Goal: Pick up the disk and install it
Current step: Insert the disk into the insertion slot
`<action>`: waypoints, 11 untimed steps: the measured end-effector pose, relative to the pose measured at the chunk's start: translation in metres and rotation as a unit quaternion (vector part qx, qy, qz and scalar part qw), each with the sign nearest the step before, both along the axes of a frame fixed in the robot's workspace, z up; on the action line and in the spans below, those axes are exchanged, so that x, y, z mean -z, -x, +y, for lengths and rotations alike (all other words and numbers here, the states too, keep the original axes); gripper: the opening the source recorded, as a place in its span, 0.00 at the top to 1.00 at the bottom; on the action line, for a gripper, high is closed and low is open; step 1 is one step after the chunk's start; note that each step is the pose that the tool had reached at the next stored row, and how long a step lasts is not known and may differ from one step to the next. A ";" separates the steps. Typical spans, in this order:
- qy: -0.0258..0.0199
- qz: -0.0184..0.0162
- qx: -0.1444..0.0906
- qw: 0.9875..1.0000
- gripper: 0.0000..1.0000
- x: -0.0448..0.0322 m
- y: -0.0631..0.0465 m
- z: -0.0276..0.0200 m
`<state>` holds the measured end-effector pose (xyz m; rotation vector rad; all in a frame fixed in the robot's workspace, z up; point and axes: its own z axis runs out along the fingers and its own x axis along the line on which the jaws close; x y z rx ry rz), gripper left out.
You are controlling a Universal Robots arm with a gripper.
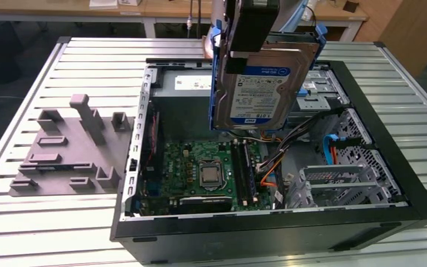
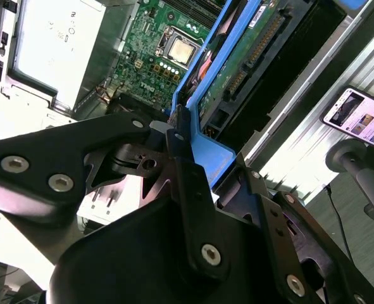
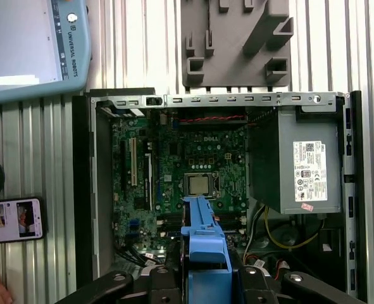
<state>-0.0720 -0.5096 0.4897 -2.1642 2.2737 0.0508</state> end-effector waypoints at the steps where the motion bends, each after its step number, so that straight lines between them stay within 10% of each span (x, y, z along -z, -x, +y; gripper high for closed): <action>1: 0.000 0.000 0.000 1.000 0.64 0.0000 0.000 0.0000; 11: 0.000 0.000 0.000 1.000 0.64 0.0015 -0.009 -0.0153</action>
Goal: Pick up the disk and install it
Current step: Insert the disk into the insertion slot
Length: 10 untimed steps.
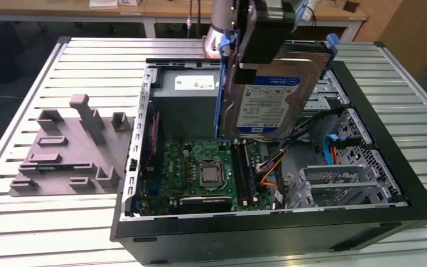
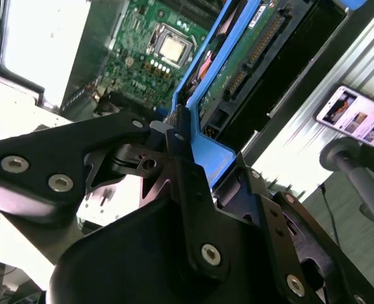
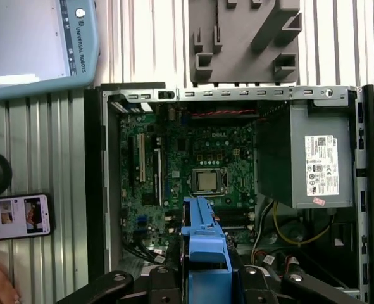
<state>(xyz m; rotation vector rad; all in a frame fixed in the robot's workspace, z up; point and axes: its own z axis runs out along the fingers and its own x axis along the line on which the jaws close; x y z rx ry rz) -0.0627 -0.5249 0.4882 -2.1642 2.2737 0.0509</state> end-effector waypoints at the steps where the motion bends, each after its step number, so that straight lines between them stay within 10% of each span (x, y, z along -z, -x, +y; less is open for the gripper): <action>1: 0.000 0.000 0.000 1.000 0.64 0.0002 -0.004 -0.0001; 5: 0.000 0.000 0.000 1.000 0.64 0.0023 -0.017 -0.0021; 10: 0.000 0.000 0.000 1.000 0.64 0.0061 -0.018 -0.0202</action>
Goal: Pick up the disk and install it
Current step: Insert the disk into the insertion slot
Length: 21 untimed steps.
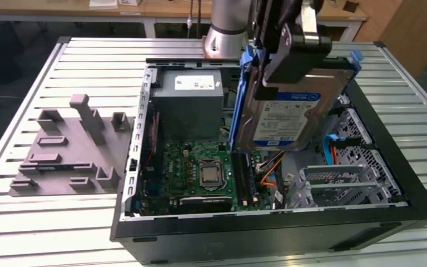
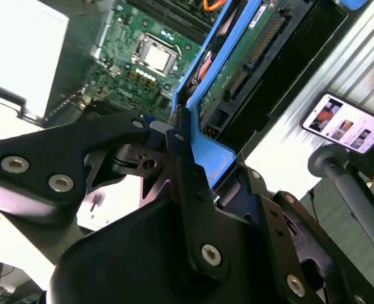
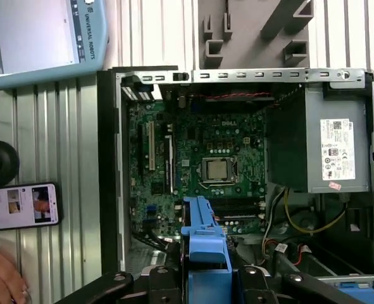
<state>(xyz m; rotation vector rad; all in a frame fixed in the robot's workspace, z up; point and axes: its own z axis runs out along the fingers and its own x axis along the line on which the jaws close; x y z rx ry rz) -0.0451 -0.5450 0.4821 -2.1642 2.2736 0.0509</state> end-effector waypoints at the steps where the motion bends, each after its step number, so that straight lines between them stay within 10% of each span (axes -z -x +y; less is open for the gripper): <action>1: 0.000 0.000 0.000 1.000 0.64 0.0008 0.000 -0.0037; 6: 0.000 0.000 0.000 1.000 0.64 0.0039 -0.002 -0.0148; 21: 0.000 0.000 0.000 1.000 0.64 0.0111 -0.036 -0.0233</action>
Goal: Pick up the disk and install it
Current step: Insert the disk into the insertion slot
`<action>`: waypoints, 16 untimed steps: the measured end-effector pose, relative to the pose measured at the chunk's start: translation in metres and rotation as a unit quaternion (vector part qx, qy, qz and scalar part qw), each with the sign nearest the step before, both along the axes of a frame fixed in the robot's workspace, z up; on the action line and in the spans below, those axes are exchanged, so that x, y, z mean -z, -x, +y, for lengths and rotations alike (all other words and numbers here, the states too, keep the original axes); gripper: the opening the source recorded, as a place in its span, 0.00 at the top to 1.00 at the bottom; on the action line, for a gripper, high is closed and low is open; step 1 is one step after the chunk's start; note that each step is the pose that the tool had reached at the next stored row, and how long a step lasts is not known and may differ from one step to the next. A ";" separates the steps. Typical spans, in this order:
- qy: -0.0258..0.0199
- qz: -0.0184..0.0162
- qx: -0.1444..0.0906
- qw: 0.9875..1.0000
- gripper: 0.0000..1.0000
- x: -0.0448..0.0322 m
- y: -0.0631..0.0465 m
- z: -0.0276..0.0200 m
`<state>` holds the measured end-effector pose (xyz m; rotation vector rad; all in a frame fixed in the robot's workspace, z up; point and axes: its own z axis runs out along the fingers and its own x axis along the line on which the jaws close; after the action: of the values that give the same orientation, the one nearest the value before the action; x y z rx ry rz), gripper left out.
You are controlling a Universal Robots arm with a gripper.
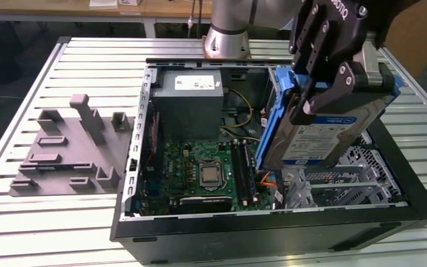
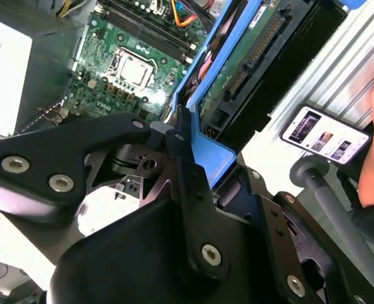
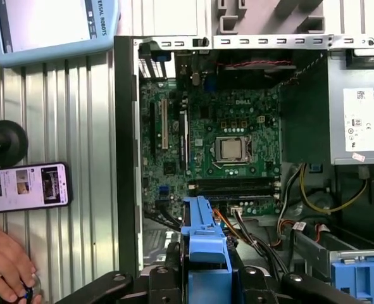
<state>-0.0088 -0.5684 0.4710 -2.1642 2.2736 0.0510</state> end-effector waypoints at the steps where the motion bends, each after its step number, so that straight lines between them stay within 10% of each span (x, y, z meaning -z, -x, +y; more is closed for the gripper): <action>1: 0.000 0.000 0.000 1.000 0.64 0.0005 -0.001 -0.0018; 16: 0.000 0.000 0.000 1.000 0.64 0.0139 -0.047 -0.0088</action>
<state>0.0383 -0.5772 0.4571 -2.1641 2.2737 0.0509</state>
